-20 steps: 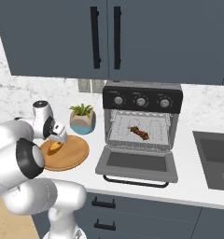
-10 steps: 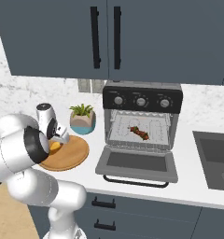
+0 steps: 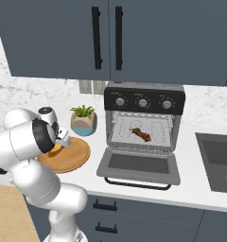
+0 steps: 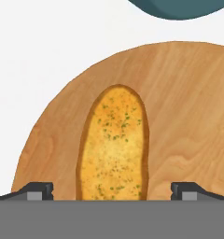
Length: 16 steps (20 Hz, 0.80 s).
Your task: Pick up the kebab skewer and baguette bread, and place them inside the toaster oven. Close the toaster oven door and start by setting the timer.
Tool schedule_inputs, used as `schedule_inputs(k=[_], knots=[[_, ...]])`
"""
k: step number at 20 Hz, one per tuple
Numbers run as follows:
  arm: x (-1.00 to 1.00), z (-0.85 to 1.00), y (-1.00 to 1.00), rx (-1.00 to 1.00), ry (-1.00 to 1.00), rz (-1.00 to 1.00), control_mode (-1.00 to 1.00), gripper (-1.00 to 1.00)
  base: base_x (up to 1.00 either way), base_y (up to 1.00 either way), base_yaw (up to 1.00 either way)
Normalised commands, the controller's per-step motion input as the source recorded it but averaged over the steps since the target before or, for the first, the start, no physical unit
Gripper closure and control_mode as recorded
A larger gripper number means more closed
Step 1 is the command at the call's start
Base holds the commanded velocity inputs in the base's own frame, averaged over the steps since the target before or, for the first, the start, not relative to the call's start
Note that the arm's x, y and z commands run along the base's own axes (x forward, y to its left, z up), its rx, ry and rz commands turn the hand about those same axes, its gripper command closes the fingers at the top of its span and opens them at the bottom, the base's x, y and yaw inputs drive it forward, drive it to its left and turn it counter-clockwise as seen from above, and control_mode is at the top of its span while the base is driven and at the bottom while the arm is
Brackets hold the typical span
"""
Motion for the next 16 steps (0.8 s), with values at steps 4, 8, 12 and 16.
schedule_inputs(k=[4, 8, 12, 16], knots=[[0.06, -0.19, 0.0, 0.0, 0.0, 0.0, -1.0, -1.0, 0.0, 0.0, 0.0], [0.01, -0.17, 0.0, 0.0, 0.0, 0.0, -1.0, -1.0, 0.0, 0.0, 0.0], [0.0, -0.15, 0.0, 0.0, 0.01, 0.0, -1.0, -1.0, 0.0, 0.0, 0.0], [0.0, -0.14, 0.0, 0.0, 0.02, 0.0, -1.0, -1.0, 0.0, 0.0, 0.0]])
